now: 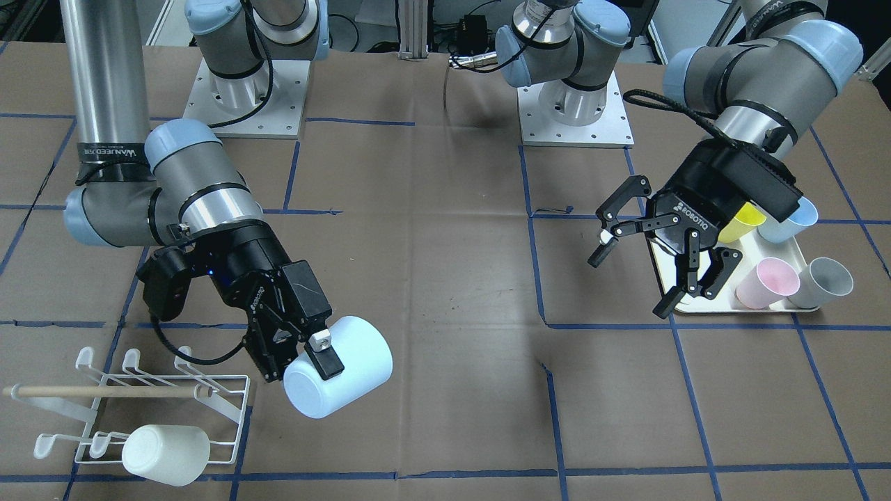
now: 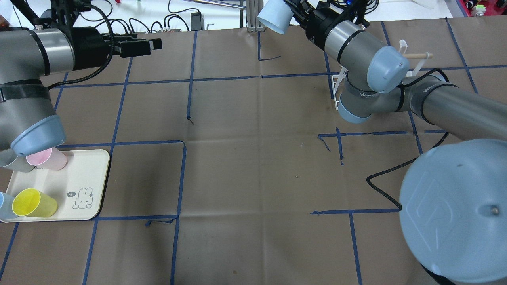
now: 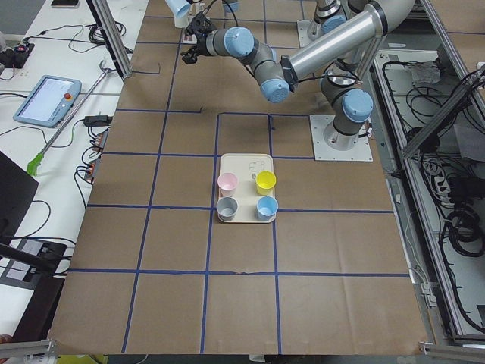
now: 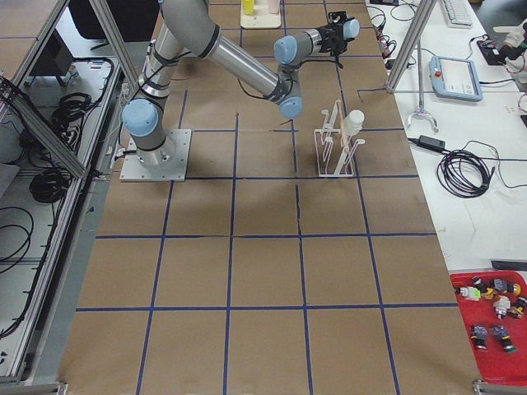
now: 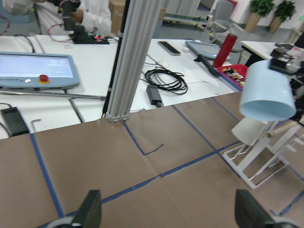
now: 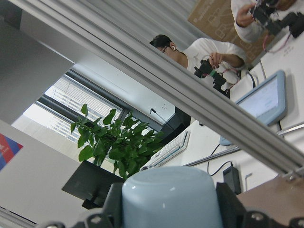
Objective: Transfer IKEA cup to right arm and place on rack
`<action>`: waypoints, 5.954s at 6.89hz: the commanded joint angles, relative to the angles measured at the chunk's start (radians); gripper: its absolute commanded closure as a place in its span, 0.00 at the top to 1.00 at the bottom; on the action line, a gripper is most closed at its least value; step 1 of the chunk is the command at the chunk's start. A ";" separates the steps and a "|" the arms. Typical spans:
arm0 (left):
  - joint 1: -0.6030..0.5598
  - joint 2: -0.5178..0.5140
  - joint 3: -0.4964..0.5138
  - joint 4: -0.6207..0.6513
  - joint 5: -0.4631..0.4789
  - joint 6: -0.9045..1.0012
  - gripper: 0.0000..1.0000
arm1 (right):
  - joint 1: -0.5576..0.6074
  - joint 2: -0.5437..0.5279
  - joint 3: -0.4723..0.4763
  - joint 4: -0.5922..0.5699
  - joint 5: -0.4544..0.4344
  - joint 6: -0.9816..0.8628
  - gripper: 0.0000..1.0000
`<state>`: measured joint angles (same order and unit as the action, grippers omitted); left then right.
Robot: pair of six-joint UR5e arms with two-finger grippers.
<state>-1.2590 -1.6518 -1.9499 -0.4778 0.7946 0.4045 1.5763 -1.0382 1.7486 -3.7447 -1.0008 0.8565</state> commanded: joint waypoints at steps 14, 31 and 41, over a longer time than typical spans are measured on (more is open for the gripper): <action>-0.272 0.086 0.351 -1.108 0.773 -0.311 0.99 | -0.470 0.144 0.051 -0.239 0.094 -0.927 0.08; -0.273 0.086 0.351 -1.096 0.779 -0.316 0.99 | -0.464 0.239 0.058 -0.316 0.094 -0.932 0.42; -0.275 0.067 0.341 -1.075 0.782 -0.323 0.99 | -0.461 0.010 0.118 -0.046 0.074 -0.933 1.00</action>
<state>-1.5340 -1.5719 -1.6049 -1.5673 1.5763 0.0847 1.1143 -0.9621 1.8476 -3.8618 -0.9251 -0.0740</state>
